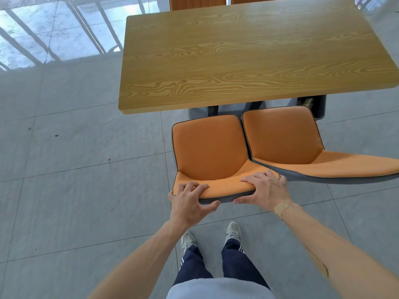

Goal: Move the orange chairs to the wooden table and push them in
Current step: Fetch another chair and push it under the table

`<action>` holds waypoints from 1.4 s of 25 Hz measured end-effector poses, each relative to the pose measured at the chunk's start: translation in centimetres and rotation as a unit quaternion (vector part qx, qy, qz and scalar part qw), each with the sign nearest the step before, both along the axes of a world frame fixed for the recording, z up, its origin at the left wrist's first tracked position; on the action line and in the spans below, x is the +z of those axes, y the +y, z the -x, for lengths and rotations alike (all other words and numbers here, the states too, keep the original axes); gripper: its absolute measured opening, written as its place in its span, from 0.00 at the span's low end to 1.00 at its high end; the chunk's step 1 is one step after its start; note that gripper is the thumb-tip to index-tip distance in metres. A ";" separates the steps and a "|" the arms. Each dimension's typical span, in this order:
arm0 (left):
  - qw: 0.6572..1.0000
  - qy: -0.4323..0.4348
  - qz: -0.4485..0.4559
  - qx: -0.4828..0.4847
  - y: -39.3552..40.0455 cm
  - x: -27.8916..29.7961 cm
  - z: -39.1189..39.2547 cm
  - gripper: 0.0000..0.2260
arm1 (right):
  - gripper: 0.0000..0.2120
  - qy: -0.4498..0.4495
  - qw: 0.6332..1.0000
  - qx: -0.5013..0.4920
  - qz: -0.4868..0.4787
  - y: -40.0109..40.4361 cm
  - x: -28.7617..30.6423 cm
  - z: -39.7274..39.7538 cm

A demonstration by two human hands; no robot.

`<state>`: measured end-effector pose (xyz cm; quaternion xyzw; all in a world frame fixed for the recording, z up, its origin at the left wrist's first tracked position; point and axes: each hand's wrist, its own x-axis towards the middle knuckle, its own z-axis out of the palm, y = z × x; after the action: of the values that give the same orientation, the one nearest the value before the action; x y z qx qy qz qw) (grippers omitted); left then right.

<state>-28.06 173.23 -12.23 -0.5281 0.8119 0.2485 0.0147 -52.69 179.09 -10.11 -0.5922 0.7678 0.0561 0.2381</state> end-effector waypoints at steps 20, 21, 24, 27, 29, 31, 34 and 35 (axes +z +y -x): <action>0.989 -0.014 -0.134 -0.060 -1.4 0.9 -1.5 0.30 | 0.39 0.009 0.996 -0.086 0.001 2.5 1.3 -3.6; 0.987 -0.014 -0.143 -0.066 -1.7 0.9 -1.7 0.29 | 0.38 0.017 0.996 -0.090 -0.001 2.7 1.3 -4.0; 0.983 -0.004 -0.167 -0.078 -2.5 1.1 -1.6 0.25 | 0.34 0.018 0.994 -0.107 -0.006 3.1 1.7 -4.9; 0.982 0.008 -0.166 -0.090 -2.6 1.1 -1.4 0.23 | 0.32 0.021 0.995 -0.098 -0.026 3.4 2.3 -5.2; 0.982 0.030 -0.160 -0.090 -2.3 0.8 -1.7 0.22 | 0.31 0.035 0.996 -0.083 -0.011 3.4 2.2 -5.1; 0.984 0.044 -0.146 -0.089 -2.1 0.5 -2.0 0.23 | 0.29 0.044 0.996 -0.080 0.024 2.8 2.1 -4.6; 0.991 0.043 -0.110 -0.058 -1.1 0.0 -2.0 0.23 | 0.31 0.020 0.997 -0.069 0.010 2.2 1.6 -3.4; 0.993 0.044 -0.101 -0.047 -0.6 -0.1 -2.0 0.24 | 0.33 0.013 0.998 -0.061 0.000 2.3 1.3 -3.0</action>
<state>-26.10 172.64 -12.32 -0.4734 0.8066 0.3513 0.0440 -49.64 181.34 -8.83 -0.5432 0.8056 0.0495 0.2313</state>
